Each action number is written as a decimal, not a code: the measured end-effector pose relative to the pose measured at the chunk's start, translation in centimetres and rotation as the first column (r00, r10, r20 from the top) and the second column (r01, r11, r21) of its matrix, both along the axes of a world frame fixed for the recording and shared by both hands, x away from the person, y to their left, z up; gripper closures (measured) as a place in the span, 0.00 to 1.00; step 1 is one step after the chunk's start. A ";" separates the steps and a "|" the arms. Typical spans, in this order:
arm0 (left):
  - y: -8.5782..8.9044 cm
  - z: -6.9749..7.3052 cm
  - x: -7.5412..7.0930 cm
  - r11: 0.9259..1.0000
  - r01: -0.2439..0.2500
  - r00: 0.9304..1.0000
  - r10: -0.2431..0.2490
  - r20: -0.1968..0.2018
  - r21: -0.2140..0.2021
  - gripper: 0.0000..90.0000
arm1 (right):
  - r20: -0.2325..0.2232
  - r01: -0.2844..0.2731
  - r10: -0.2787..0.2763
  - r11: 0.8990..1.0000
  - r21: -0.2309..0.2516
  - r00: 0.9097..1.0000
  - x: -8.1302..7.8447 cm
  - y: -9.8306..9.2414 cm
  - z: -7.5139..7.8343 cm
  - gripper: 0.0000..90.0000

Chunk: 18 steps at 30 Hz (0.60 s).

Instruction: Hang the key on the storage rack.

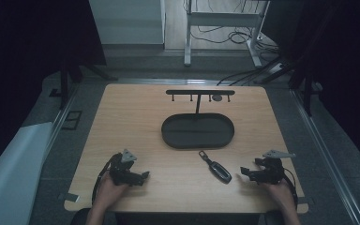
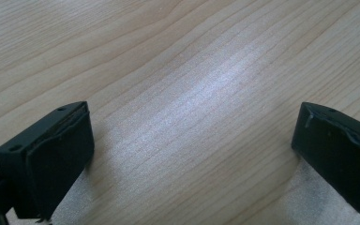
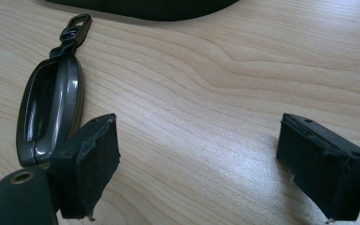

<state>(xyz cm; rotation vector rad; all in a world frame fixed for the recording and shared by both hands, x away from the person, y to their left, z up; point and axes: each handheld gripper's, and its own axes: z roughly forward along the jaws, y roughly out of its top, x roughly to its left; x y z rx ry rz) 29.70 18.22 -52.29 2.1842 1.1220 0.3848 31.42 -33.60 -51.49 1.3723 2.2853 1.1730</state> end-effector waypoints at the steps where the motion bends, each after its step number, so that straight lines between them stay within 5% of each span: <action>1: 0.0 0.0 0.0 1.000 0.000 1.000 0.000 0.000 0.000 0.00 | 0.001 0.001 -0.001 1.000 -0.004 1.000 -0.1 0.0 0.2 0.14; 18: 0.0 0.0 0.0 1.000 -0.001 1.000 0.001 -0.001 0.000 0.00 | -0.021 -0.064 0.062 0.995 -0.074 0.998 -0.1 0.8 1.3 0.14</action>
